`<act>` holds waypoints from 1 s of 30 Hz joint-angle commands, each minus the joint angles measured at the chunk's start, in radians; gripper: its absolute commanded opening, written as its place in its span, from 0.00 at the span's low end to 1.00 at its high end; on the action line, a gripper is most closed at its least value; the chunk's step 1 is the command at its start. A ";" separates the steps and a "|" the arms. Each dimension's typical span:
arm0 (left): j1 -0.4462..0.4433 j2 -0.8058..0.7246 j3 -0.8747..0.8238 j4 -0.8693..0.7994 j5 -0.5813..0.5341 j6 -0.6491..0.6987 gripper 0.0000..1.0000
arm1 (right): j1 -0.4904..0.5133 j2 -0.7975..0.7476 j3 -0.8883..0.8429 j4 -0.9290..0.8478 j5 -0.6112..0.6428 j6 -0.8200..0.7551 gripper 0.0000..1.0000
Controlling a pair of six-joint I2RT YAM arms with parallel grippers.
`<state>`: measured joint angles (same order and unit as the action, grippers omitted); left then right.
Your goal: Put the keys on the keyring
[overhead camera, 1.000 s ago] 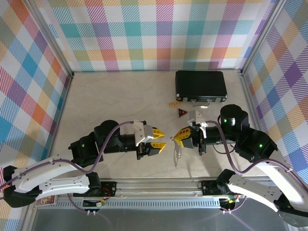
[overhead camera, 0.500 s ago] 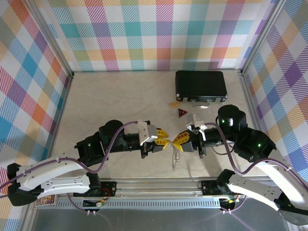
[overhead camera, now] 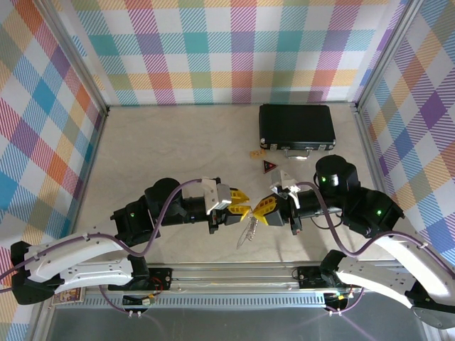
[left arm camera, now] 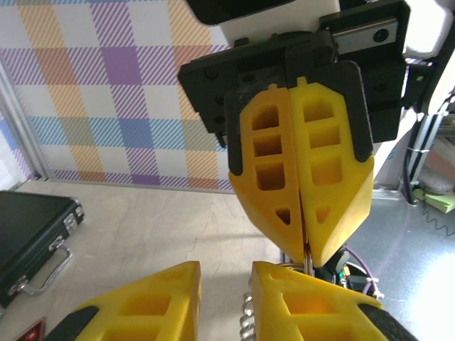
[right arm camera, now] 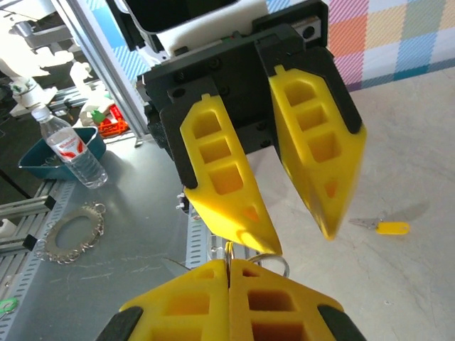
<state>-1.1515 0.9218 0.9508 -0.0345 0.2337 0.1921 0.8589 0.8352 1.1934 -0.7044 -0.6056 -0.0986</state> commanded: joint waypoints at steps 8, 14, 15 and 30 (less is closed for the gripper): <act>-0.008 -0.075 0.087 -0.288 -0.009 0.032 0.29 | 0.017 -0.003 0.053 -0.022 0.075 -0.042 0.00; -0.008 -0.055 0.118 -0.327 0.067 0.031 0.34 | 0.028 0.024 0.070 -0.036 0.079 -0.052 0.00; -0.009 -0.048 0.128 -0.334 0.068 0.033 0.34 | 0.031 0.028 0.075 -0.041 0.082 -0.056 0.00; -0.009 0.012 0.161 -0.316 0.072 0.049 0.25 | 0.089 0.068 0.090 -0.058 0.137 -0.090 0.00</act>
<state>-1.1515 0.9249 1.0790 -0.3641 0.2958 0.2291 0.9363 0.9028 1.2457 -0.7666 -0.4782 -0.1608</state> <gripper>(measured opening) 0.252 0.042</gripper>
